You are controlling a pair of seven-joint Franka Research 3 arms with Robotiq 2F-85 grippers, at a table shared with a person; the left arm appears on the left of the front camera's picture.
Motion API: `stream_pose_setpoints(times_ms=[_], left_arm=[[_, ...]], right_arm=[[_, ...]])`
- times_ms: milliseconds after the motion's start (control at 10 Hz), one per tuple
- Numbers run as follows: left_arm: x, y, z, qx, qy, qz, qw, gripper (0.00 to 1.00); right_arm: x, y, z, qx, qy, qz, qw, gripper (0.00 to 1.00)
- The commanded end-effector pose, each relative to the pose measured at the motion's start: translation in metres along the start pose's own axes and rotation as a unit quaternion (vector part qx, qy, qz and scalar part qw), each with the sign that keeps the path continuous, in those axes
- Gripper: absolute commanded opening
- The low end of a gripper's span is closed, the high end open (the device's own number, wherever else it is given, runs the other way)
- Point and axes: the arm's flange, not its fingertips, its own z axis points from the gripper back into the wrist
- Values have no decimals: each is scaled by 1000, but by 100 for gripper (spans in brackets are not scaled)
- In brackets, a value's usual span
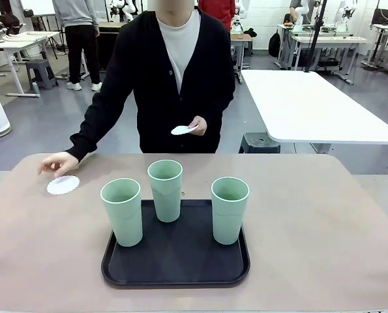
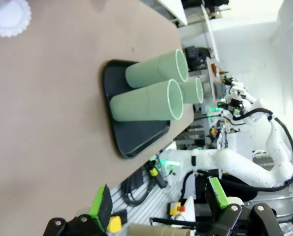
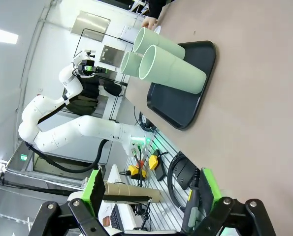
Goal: Place coasters on the table and set cups on them.
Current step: Pick up one Reusable plastic cup and place it on a coaster set by the human.
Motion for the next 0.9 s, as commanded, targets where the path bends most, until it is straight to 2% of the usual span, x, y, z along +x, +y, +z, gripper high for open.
stream_pose_setpoints(times_ms=[0,700,800], left_arm=[[1,-2,-1,-8,-2,-1,1000,100],[0,0,0,0,0,0,1000,100],[17,-9,-5,8,103,-51,993,100]], right_arm=[[1,-1,0,-1,-1,5,1000,100],[1,-1,0,-1,-1,5,1000,100],[1,-1,0,-1,-1,5,1000,100]])
